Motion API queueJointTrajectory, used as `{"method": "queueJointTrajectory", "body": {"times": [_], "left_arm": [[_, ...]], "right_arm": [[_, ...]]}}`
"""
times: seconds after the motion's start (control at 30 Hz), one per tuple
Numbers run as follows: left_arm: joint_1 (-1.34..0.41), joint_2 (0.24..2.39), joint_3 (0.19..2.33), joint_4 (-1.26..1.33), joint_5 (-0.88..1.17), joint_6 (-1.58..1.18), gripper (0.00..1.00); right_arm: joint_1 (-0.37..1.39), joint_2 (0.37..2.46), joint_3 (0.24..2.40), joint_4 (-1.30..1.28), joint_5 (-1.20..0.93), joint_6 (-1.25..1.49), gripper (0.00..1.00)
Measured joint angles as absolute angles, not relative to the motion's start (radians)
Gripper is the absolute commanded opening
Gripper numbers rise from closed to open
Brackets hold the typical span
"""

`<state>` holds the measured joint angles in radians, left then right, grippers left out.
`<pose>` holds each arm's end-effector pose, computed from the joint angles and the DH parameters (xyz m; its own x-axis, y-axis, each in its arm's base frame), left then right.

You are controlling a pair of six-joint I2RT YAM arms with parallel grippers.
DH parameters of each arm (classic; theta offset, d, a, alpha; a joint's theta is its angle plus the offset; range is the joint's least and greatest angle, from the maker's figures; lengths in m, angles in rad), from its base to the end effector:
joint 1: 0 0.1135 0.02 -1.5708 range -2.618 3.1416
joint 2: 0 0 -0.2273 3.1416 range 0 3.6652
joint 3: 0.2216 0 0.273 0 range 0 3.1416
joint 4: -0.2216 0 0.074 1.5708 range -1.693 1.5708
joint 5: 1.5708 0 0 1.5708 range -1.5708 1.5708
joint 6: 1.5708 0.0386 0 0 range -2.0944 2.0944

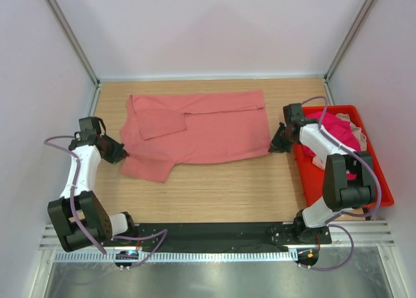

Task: Fold and stack the t-shirts
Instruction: Fold the tshirt

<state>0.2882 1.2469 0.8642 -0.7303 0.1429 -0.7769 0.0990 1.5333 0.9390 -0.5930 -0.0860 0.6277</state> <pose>0.2573 0.0705 0.1845 -0.4584 -0.8597 -0.2256 -0.7605 0.5107 -0.4010 0.3060 0.0337 0.1369 -0.8235 0.5062 -0.2561 0.4364 0.8537 0.2842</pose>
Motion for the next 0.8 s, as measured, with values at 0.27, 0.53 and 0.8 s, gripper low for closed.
{"method": "queueJointTrajectory", "body": {"times": [0.27, 0.53, 0.8], "left_arm": [[0.267, 1.361, 1.092, -0.69, 0.188, -0.783, 0.0], [0.223, 1.585, 1.313, -0.613, 0.242, -0.825, 0.0], [0.218, 1.752, 1.478, -0.588, 0.255, -0.865, 0.0]], "right_arm": [[0.099, 1.713, 1.229, -0.64, -0.081, 0.588, 0.01], [0.096, 1.886, 1.44, -0.702, -0.078, 0.58, 0.01], [0.088, 2.02, 1.675, -0.74, -0.073, 0.581, 0.01]]}}
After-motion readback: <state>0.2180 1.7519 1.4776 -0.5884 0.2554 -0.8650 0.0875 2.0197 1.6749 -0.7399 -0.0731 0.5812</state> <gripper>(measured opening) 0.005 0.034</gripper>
